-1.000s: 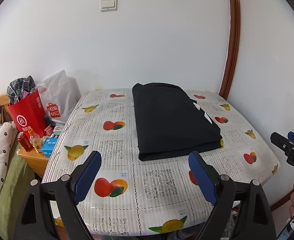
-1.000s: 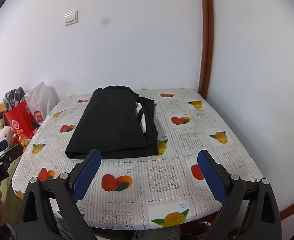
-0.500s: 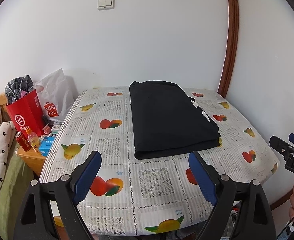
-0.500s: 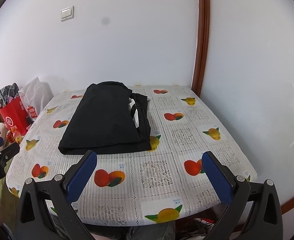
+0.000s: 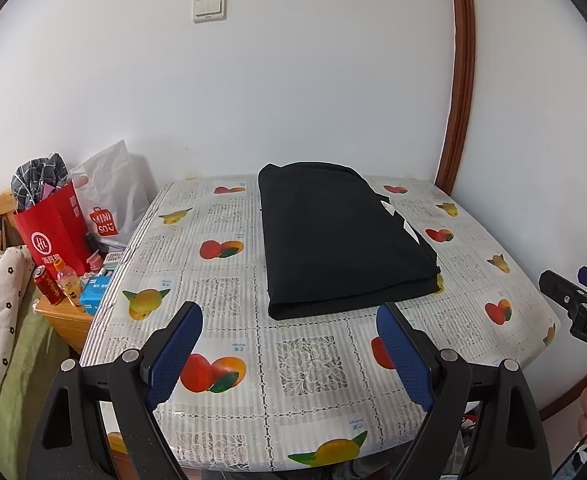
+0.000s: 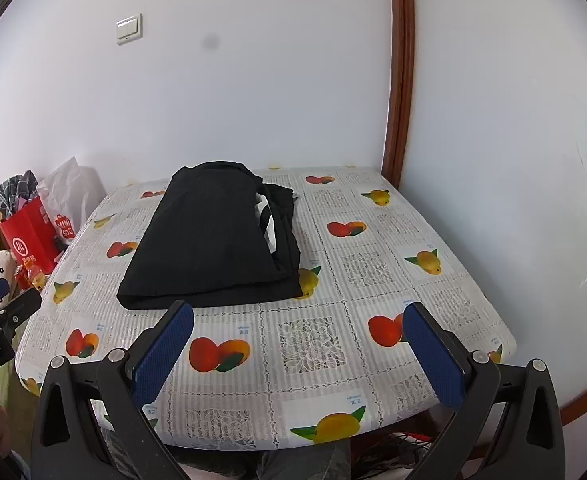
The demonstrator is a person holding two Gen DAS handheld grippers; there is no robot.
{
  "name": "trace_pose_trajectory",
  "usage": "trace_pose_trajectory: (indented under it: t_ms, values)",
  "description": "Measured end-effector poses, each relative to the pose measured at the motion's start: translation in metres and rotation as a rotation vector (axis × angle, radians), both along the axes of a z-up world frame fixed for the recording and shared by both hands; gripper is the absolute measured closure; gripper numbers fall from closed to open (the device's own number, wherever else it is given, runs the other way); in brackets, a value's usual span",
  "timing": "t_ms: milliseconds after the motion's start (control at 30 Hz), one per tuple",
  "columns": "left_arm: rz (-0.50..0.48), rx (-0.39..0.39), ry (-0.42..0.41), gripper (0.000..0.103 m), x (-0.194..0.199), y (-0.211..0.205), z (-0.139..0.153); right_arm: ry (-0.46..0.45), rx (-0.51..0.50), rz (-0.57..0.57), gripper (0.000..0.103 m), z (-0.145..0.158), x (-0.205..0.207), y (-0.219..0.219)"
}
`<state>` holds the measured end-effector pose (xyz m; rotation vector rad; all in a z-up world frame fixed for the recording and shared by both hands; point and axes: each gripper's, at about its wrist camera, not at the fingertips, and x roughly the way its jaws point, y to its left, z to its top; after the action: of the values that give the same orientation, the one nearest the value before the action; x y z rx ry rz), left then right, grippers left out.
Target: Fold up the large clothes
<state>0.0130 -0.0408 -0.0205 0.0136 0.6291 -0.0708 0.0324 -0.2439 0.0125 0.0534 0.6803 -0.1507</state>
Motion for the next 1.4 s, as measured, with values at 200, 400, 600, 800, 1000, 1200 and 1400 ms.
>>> trace_pose_trajectory:
  t_ms: [200,400,600,800,1000,1200,1400]
  values:
    - [-0.002,0.000,0.003,0.015,0.000,-0.001,0.001,-0.002,0.002,0.000,0.000,0.000,0.000,-0.001]
    - [0.001,-0.002,0.004,0.015,0.000,0.000,0.001,0.003,0.001,-0.002,0.000,-0.001,0.001,-0.001]
    - [0.002,-0.012,0.006,0.015,0.000,0.002,0.001,-0.001,0.005,-0.003,0.000,0.000,0.000,-0.001]
    - [0.001,-0.015,0.009,0.015,0.002,0.003,-0.001,-0.005,0.004,-0.001,0.000,0.000,0.002,0.000]
    - [-0.002,-0.015,0.011,0.015,0.002,0.004,-0.002,0.001,0.007,-0.002,0.000,-0.002,0.003,0.000]
    - [0.007,-0.012,0.008,0.015,0.003,0.006,-0.002,0.005,0.007,0.003,0.000,-0.004,0.007,0.002]
    - [0.011,-0.012,0.008,0.015,0.010,0.009,0.001,0.006,0.006,0.003,0.000,-0.003,0.010,0.005]
